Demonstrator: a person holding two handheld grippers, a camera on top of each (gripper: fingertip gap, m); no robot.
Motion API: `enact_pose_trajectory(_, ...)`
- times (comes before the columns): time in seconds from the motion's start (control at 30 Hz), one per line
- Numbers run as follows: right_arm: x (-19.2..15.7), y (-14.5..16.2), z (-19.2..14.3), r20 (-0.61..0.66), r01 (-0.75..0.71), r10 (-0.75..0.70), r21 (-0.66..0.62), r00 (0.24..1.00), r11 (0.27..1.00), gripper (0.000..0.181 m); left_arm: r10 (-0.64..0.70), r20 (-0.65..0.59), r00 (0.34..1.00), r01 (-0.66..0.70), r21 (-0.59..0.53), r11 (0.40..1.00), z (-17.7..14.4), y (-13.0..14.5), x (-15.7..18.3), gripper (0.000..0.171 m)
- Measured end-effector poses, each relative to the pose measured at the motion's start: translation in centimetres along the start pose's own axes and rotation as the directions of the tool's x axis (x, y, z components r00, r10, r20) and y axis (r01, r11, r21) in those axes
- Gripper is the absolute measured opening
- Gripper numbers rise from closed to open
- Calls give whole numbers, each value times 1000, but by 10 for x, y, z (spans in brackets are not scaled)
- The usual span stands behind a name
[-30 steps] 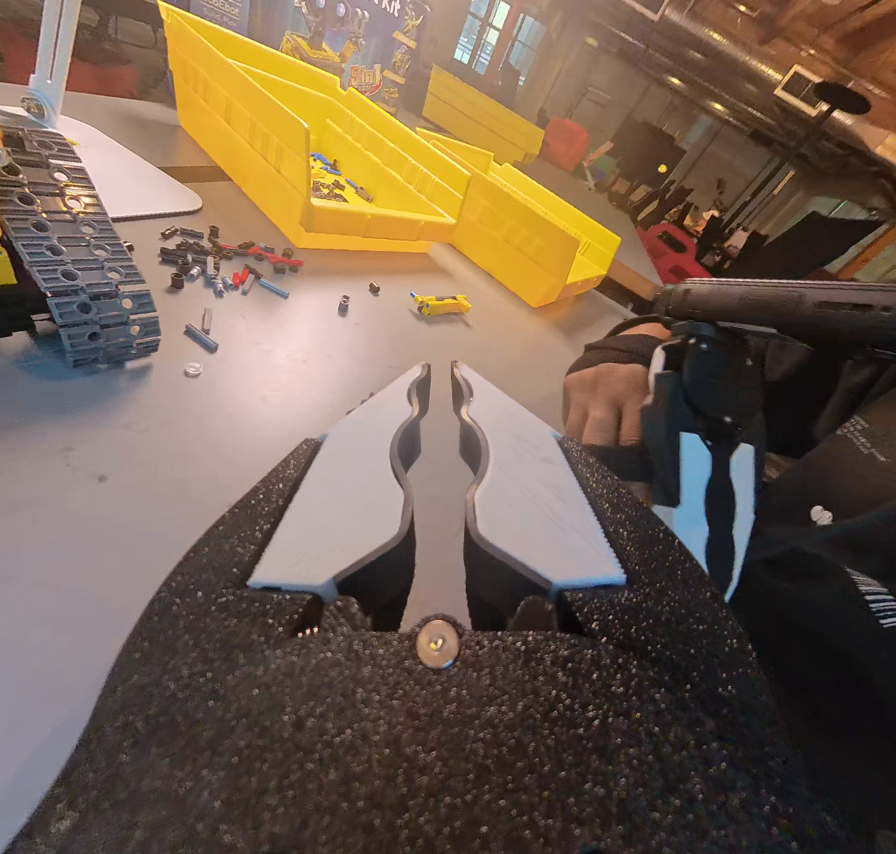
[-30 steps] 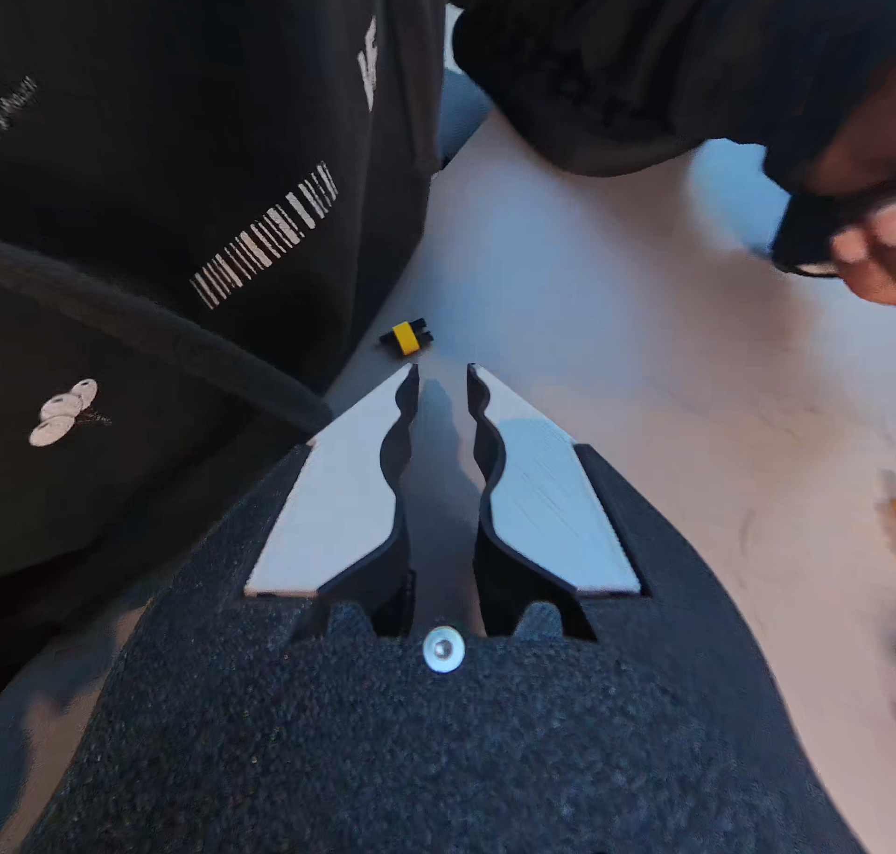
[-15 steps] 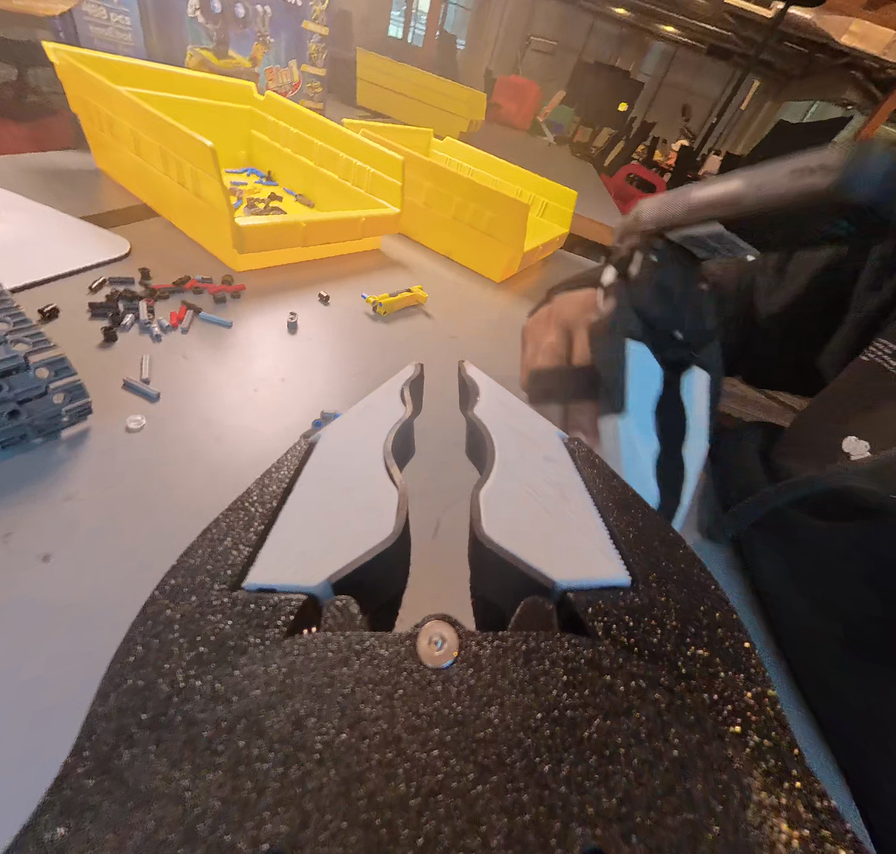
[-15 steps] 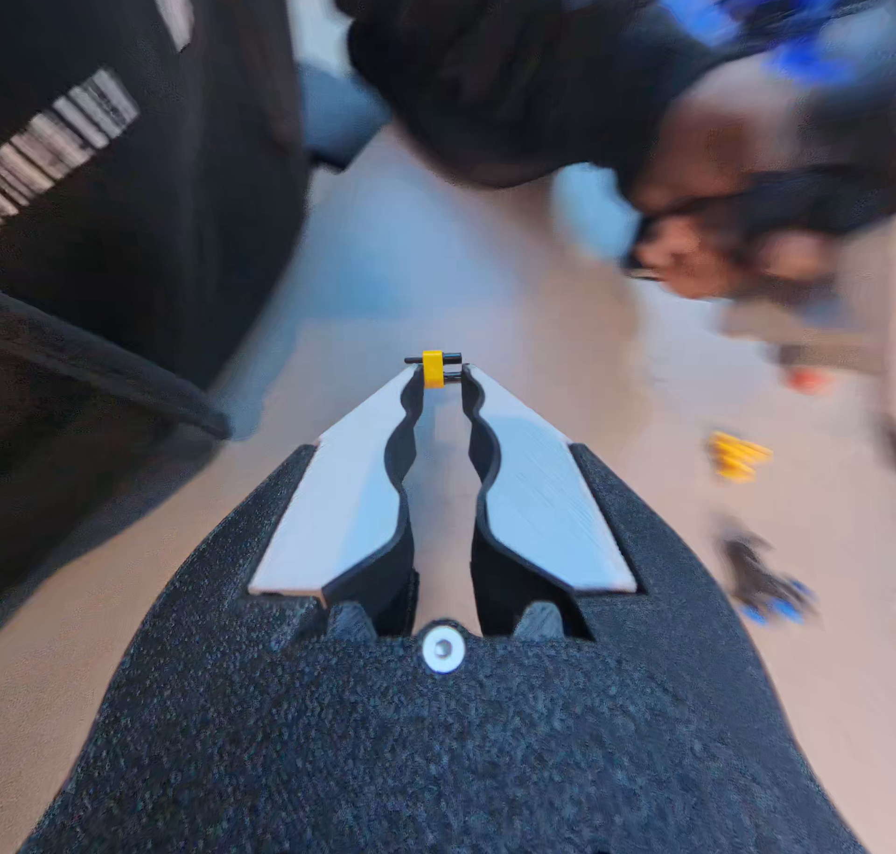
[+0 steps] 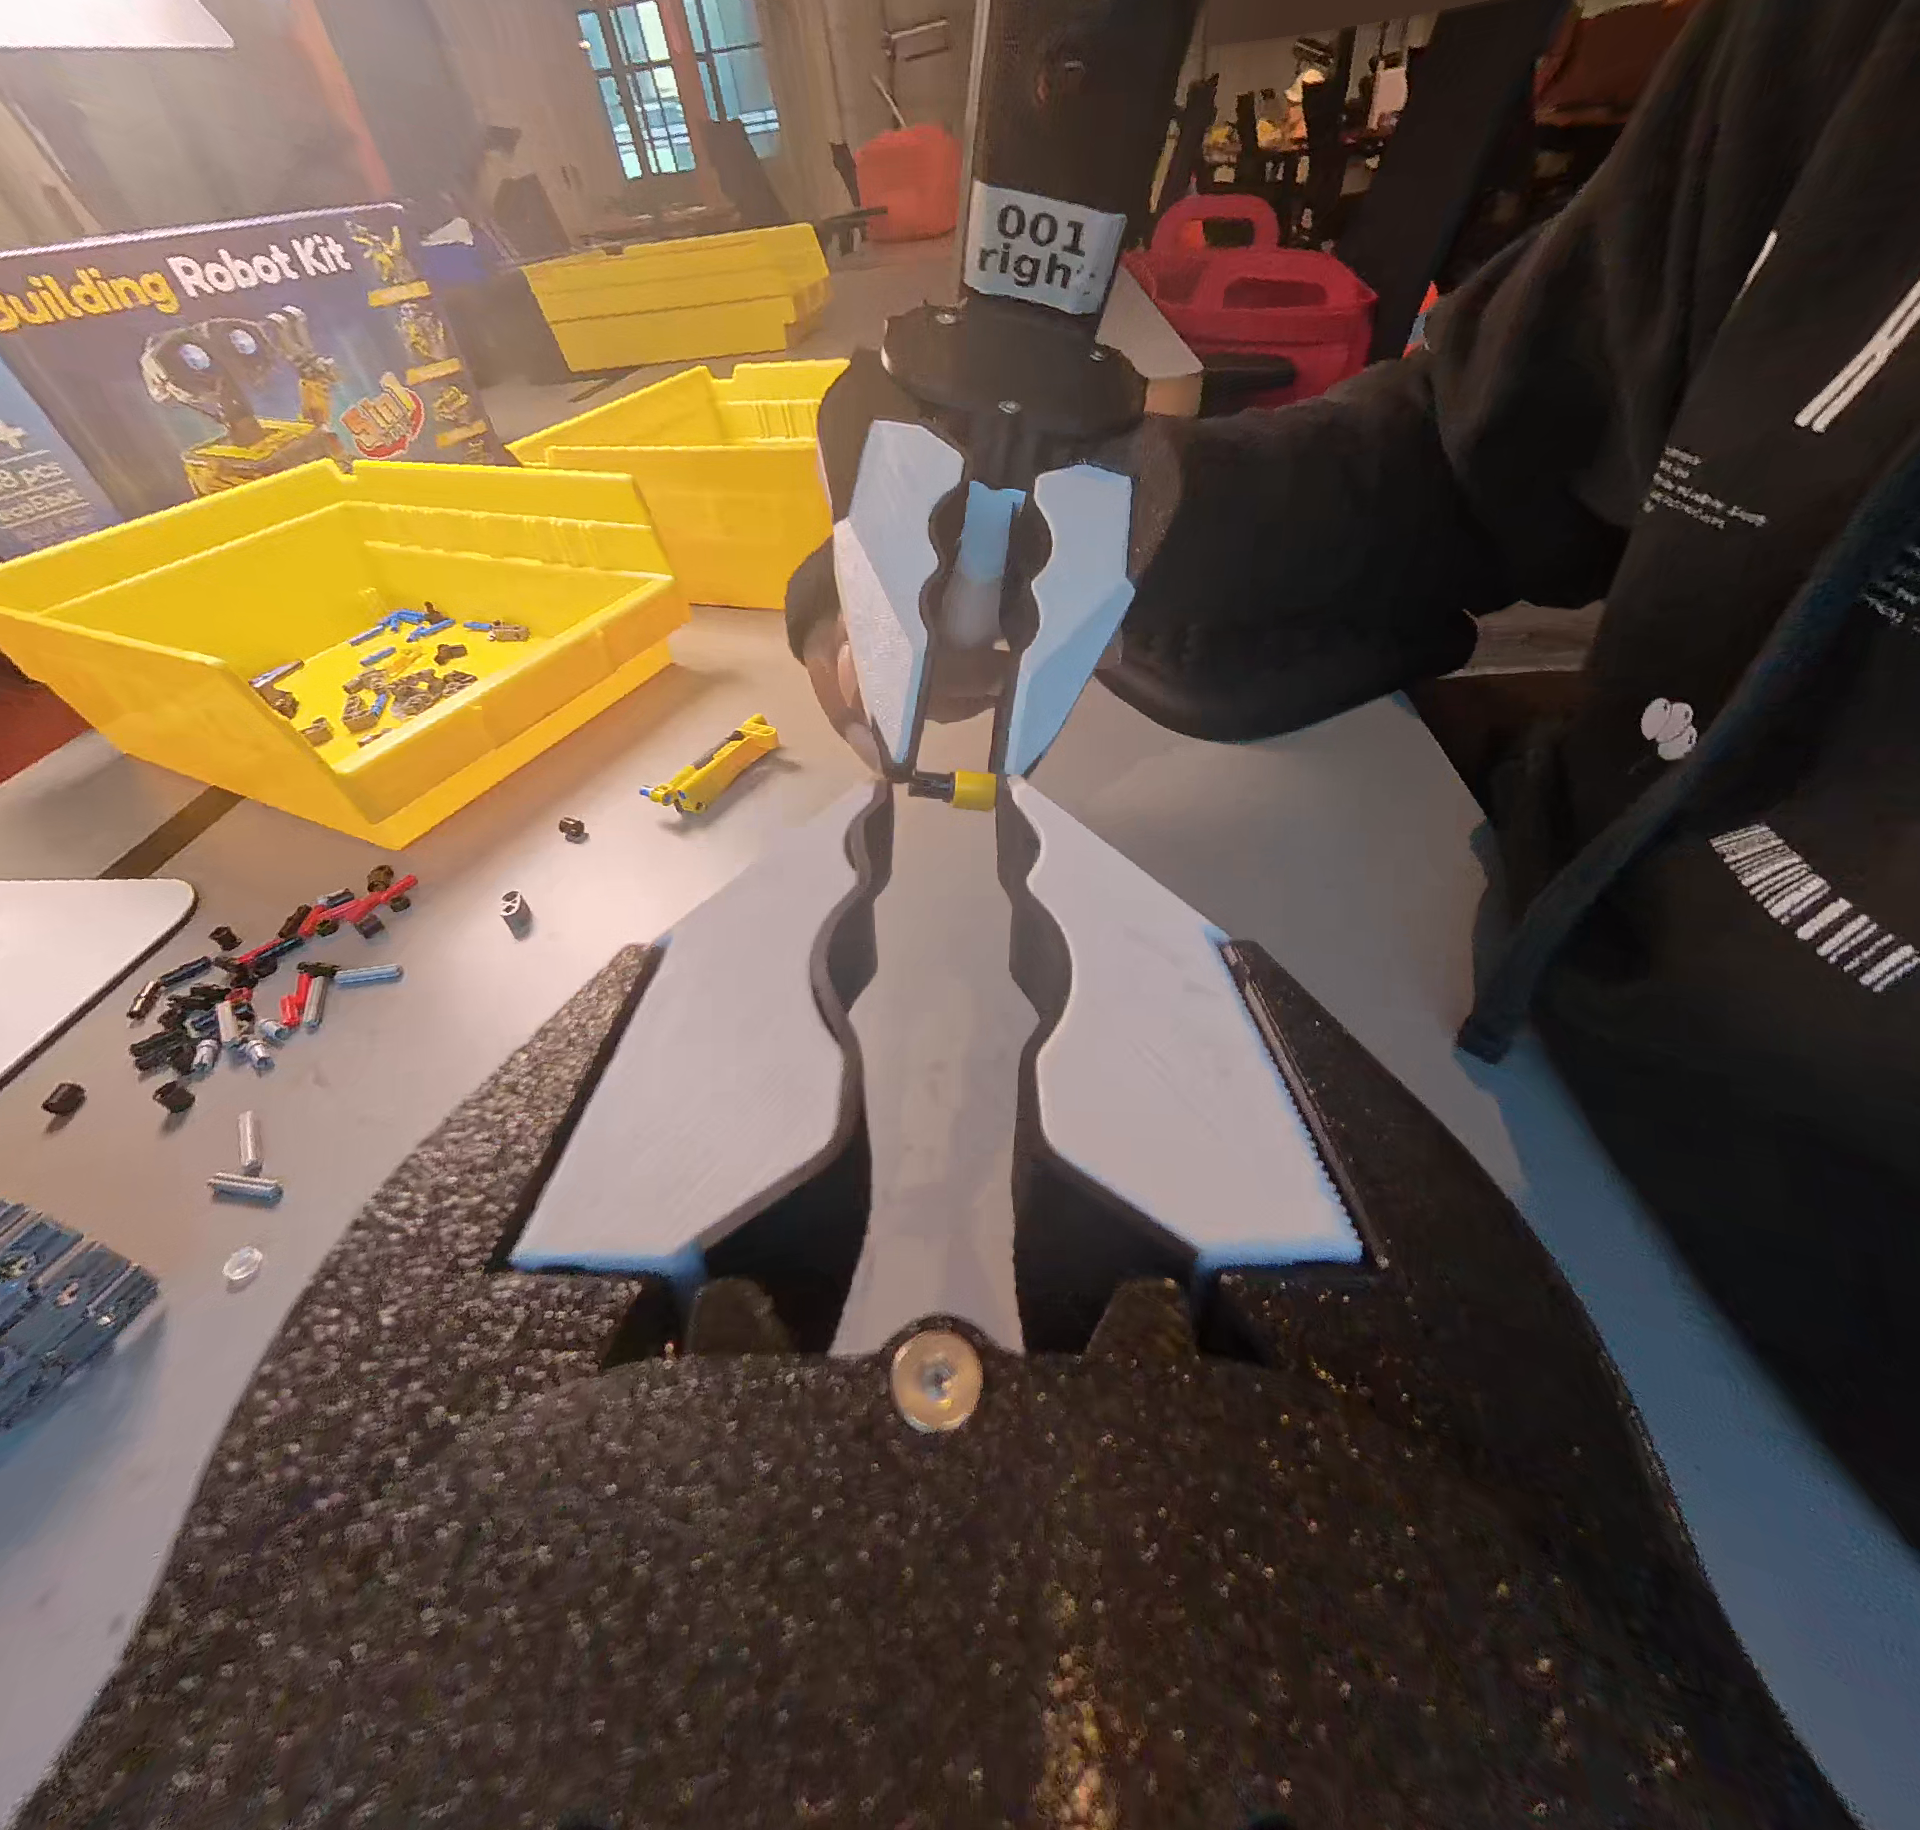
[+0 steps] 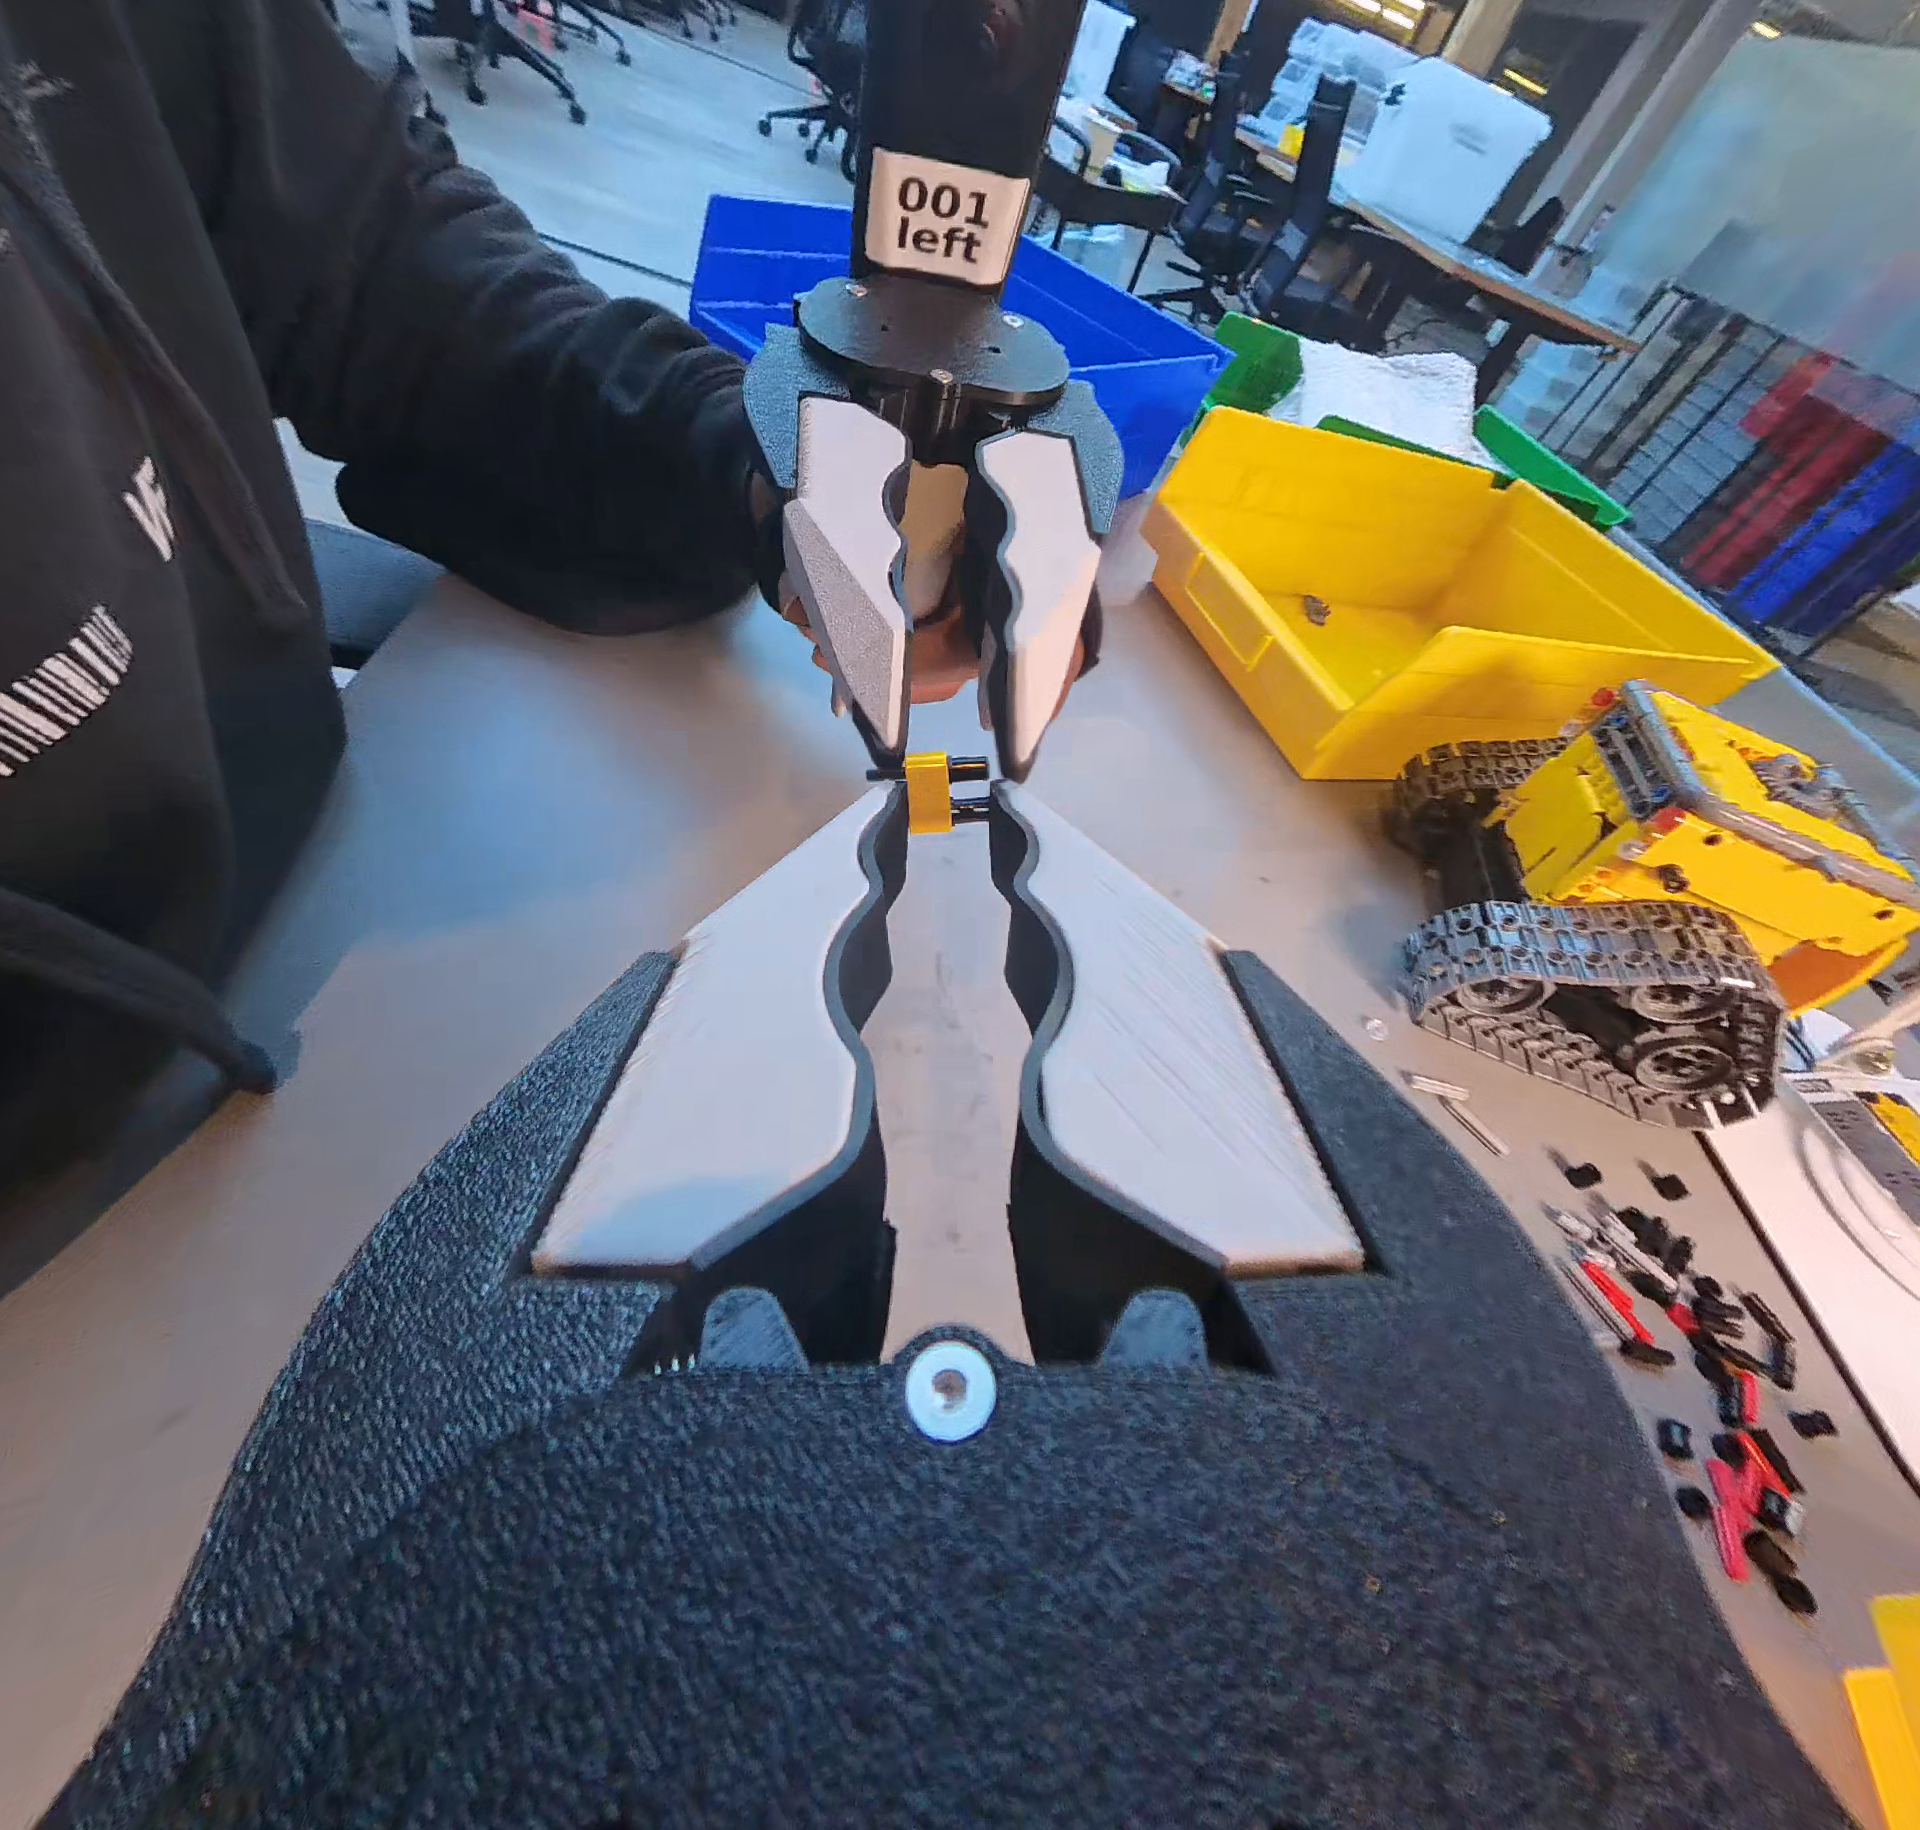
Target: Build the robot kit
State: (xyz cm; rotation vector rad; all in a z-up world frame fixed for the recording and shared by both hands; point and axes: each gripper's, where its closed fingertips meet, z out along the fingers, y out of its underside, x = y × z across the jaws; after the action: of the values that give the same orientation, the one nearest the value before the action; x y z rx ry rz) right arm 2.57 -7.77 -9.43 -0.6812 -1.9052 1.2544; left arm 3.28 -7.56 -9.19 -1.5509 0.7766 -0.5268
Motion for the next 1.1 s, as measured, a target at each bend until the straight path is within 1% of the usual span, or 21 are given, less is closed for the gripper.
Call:
enact_pose_trajectory(0.07,-4,3,2,24,7,-6,-11,1000,1000,15,20,-24,1000,-20,-26,999,1,4,5,15)
enact_pose_trajectory(0.17,-9,1,2,54,14,-13,-5,998,1000,15,31,-50,998,-32,-35,999,0,5,11,15)
enact_pose_trajectory(0.33,-11,-4,1,71,-11,10,10,997,1000,15,76,-49,996,-78,-41,996,-2,0,14,14)
enact_pose_trajectory(0.5,-17,-6,0,93,-5,3,21,996,1000,14,107,-57,993,-110,-50,993,-2,0,18,14)
enact_pose_trajectory(0.63,-21,-8,-2,95,38,-40,22,995,999,15,124,-68,990,-127,-45,991,-2,-2,22,13)
enact_pose_trajectory(0.73,-19,-7,-2,71,91,-91,4,993,996,14,112,-75,991,-116,-38,993,-2,-1,21,14)
enact_pose_trajectory(0.77,-14,-8,-2,38,103,-103,6,994,995,15,79,-72,994,-80,-15,997,-2,-3,18,14)
enact_pose_trajectory(0.83,-1,-8,-1,-32,128,-128,-6,991,992,14,-33,-58,998,36,48,998,-3,-5,7,15)
enact_pose_trajectory(0.87,6,-4,-1,-80,168,-169,-30,982,985,15,-101,-50,994,103,55,993,-2,-3,0,15)
enact_pose_trajectory(0.9,12,-2,-2,-127,214,-219,-51,967,975,15,-166,-54,985,169,57,984,-2,0,-4,21)
enact_pose_trajectory(0.93,15,-1,-3,-161,245,-252,-65,954,967,15,-234,-75,969,239,65,969,-1,0,-6,26)
enact_pose_trajectory(1.0,20,0,-4,-202,284,-297,-90,933,955,15,-372,-95,923,382,113,917,-2,-3,-15,26)
enact_pose_trajectory(1.03,20,2,-3,-203,299,-314,-102,927,949,15,-425,-113,898,438,142,888,-3,-6,-18,26)
enact_pose_trajectory(1.07,18,4,-2,-187,291,-306,-108,933,951,15,-452,-136,881,470,157,869,-3,-9,-19,26)
enact_pose_trajectory(1.1,19,4,-1,-187,267,-282,-100,941,958,15,-454,-142,880,473,157,867,-3,-10,-19,25)
